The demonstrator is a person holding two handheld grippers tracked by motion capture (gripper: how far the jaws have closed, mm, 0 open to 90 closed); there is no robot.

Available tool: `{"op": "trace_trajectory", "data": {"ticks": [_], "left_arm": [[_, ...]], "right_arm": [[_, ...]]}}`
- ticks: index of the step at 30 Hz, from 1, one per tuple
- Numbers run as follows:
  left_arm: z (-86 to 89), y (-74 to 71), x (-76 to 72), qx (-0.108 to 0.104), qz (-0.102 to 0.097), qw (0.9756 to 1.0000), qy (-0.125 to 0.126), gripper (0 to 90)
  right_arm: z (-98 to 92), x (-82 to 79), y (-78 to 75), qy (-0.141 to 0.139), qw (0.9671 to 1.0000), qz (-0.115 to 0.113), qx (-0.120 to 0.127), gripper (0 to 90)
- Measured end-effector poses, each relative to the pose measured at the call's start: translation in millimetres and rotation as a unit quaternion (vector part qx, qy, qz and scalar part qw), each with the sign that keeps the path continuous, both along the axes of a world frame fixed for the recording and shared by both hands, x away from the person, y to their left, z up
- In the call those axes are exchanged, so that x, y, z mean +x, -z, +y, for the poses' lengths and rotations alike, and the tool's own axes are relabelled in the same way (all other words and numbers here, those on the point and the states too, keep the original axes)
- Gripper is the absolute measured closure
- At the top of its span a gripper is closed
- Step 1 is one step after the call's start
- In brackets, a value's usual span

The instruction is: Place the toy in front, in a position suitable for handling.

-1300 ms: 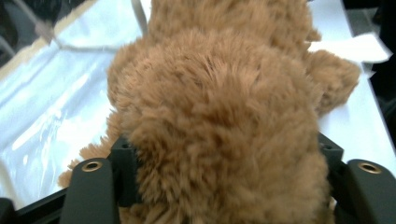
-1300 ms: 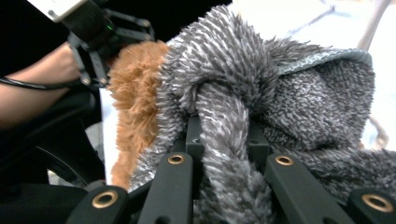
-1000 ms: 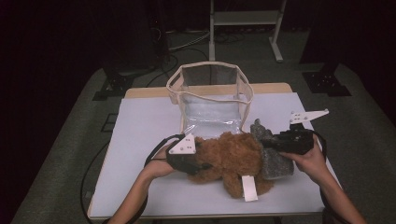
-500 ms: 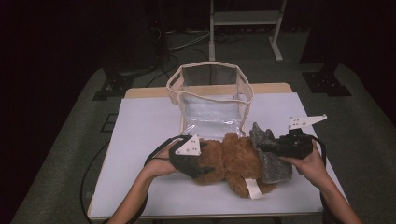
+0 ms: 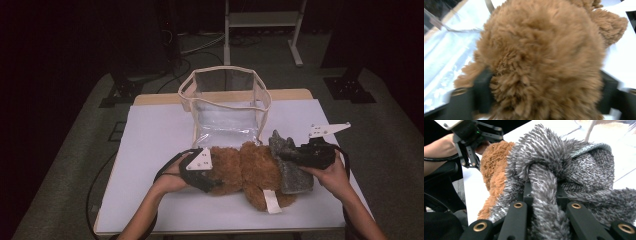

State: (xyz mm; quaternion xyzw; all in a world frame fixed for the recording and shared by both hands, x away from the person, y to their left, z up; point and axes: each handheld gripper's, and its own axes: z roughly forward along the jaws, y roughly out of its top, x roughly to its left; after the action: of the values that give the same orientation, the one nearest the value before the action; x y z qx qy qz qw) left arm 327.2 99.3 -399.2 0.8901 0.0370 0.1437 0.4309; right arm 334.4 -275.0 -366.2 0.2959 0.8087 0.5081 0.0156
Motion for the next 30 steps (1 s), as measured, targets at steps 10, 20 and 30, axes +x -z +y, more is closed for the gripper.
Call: {"op": "trace_trajectory", "data": {"ticks": [10,20,30], "left_arm": [[40.0,-30.3,-15.6,0.026,0.0,0.9996,-0.013,36.7],[67.1,-14.0,-14.7,0.03,0.018,0.998,-0.053,28.1],[61.1,-17.9,-0.9,0.033,0.033,0.9966,-0.068,26.4]], "right_arm": [[33.8,7.5,-4.1,-0.032,0.9995,-0.008,-0.001,76.8],[74.4,12.1,0.1,-0.05,0.9981,-0.016,-0.034,76.3],[141.3,-9.4,-3.1,-0.13,0.987,-0.05,-0.08,76.1]]}}
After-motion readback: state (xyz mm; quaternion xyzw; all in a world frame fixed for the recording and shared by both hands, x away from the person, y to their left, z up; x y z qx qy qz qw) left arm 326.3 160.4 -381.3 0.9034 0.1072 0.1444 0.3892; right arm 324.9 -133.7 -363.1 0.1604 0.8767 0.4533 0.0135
